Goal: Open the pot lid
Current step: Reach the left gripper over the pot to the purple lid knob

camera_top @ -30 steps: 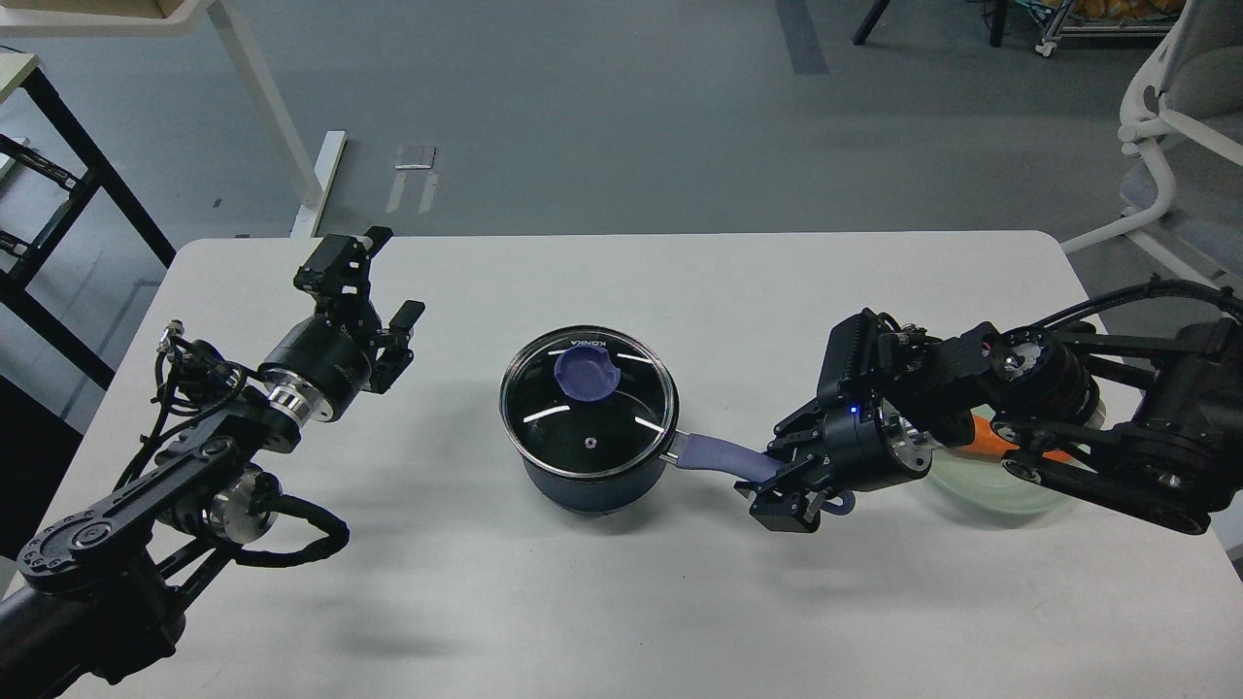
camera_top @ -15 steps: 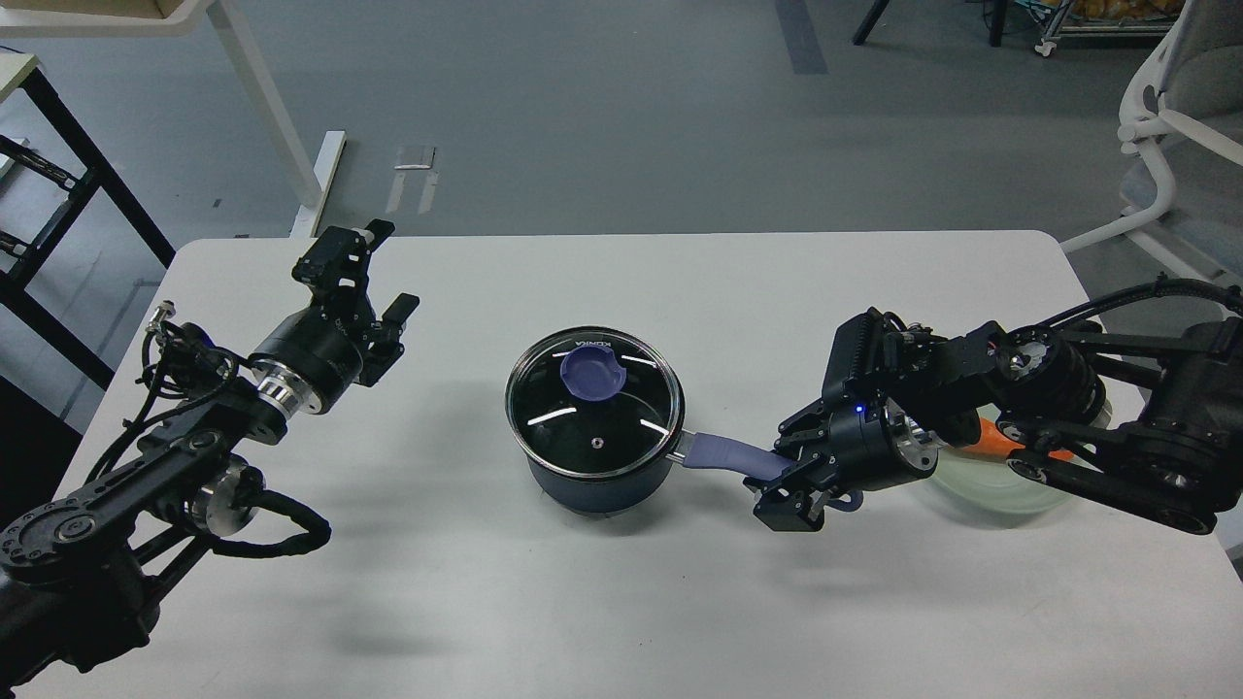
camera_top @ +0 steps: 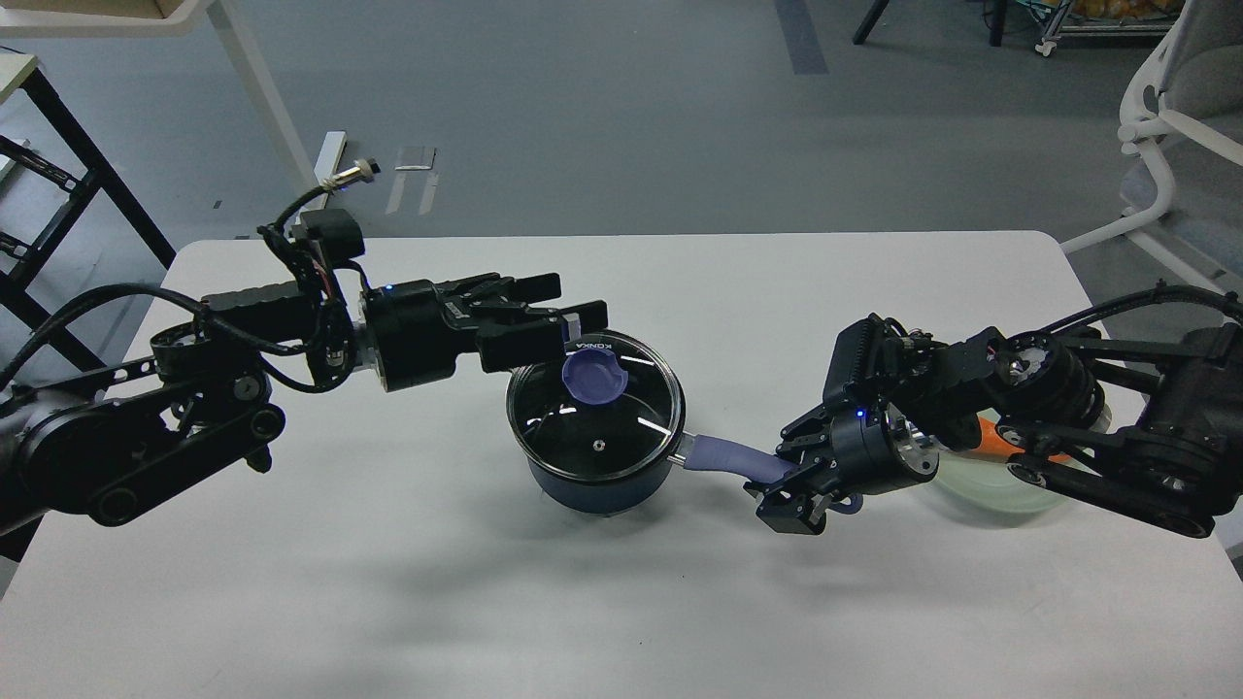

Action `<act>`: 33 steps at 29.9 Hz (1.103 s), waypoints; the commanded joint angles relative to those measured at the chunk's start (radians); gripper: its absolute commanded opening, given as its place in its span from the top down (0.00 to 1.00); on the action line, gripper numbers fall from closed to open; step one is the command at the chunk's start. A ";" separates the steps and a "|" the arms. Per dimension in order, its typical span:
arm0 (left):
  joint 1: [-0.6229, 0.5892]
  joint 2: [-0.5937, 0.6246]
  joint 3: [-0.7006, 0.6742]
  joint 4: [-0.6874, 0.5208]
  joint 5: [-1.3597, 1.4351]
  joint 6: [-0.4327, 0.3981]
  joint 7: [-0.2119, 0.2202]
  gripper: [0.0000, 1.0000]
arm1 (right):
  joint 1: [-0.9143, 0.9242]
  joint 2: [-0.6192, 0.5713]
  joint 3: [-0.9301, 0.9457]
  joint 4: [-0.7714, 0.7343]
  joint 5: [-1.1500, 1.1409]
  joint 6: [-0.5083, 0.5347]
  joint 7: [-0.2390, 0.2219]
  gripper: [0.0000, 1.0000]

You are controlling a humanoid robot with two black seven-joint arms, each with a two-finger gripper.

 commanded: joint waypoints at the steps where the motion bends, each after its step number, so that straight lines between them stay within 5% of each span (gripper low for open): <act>1: -0.050 -0.040 0.064 0.009 0.222 0.072 0.000 0.01 | 0.001 0.000 0.000 0.000 0.000 -0.002 0.000 0.81; 9: -0.040 -0.094 0.067 0.087 0.397 0.141 0.000 0.01 | 0.000 0.002 0.000 0.000 0.002 0.000 0.000 0.81; 33: -0.026 -0.108 0.104 0.184 0.397 0.157 0.000 0.01 | 0.001 0.003 0.000 0.000 0.003 0.000 0.000 0.81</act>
